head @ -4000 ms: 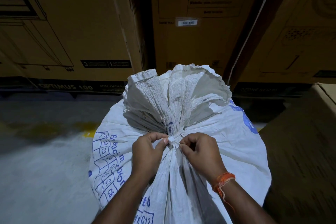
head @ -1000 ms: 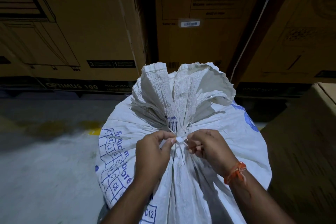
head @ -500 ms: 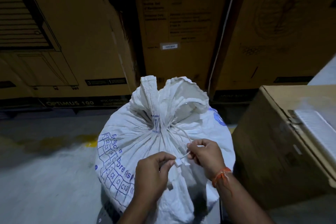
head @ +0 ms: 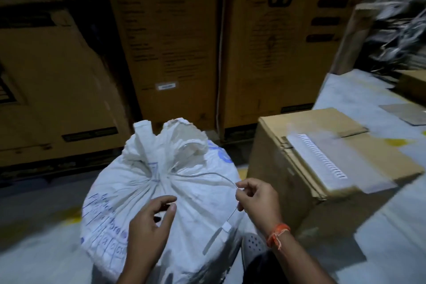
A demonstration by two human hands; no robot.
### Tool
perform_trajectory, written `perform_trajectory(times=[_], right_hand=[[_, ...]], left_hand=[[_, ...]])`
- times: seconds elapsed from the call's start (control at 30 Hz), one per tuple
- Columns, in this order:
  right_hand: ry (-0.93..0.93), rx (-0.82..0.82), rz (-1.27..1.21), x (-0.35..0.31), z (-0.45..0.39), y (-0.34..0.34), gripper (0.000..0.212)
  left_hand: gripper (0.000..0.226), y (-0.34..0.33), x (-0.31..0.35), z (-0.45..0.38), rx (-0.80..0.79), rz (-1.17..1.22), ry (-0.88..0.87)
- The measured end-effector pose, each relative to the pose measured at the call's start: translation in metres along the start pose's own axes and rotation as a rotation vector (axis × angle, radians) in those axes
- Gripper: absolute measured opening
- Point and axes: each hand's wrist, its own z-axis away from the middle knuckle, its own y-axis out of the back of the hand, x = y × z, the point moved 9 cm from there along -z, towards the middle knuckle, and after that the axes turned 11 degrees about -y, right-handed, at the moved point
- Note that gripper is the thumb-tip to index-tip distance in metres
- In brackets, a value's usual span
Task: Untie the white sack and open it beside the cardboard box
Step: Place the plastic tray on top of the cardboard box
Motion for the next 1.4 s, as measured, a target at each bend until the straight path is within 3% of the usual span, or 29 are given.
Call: perform_trajectory(times=[0.13, 0.23, 0.5, 0.6, 0.7, 0.77, 0.97, 1.1, 1.27, 1.4], right_hand=[[0.065, 0.085, -0.003, -0.013, 0.009, 0.065, 0.011], [0.062, 0.199, 0.007, -0.017, 0.005, 0.12, 0.016], [-0.048, 0.539, -0.188, 0.005, -0.034, 0.25, 0.018], [-0.126, 0.643, -0.228, 0.015, -0.053, 0.276, 0.016], [-0.201, 0.706, -0.268, 0.028, -0.071, 0.29, 0.013], [-0.233, 0.731, -0.28, 0.035, -0.08, 0.295, 0.011], [-0.261, 0.723, -0.196, 0.044, -0.101, 0.306, 0.013], [-0.244, 0.664, 0.05, 0.039, -0.125, 0.314, 0.015], [-0.22, 0.623, 0.322, 0.028, -0.161, 0.314, 0.021], [-0.21, 0.655, 0.48, 0.013, -0.177, 0.314, 0.027]], left_hand=[[0.019, -0.04, 0.066, -0.032, -0.059, -0.18, -0.276], [0.024, -0.085, 0.1, -0.064, -0.121, -0.133, -0.349], [0.027, -0.207, 0.15, -0.125, -0.307, 0.213, -0.129], [0.042, -0.262, 0.159, -0.123, -0.491, 0.376, 0.01], [0.063, -0.312, 0.166, -0.113, -0.711, 0.36, 0.004], [0.06, -0.337, 0.165, -0.107, -0.761, 0.4, 0.034], [0.03, -0.372, 0.151, -0.118, -0.676, 0.512, 0.181], [0.02, -0.372, 0.143, -0.141, -0.552, 0.313, 0.049], [0.039, -0.379, 0.163, -0.173, -0.391, -0.021, -0.202], [0.047, -0.396, 0.168, -0.19, -0.427, -0.204, -0.22]])
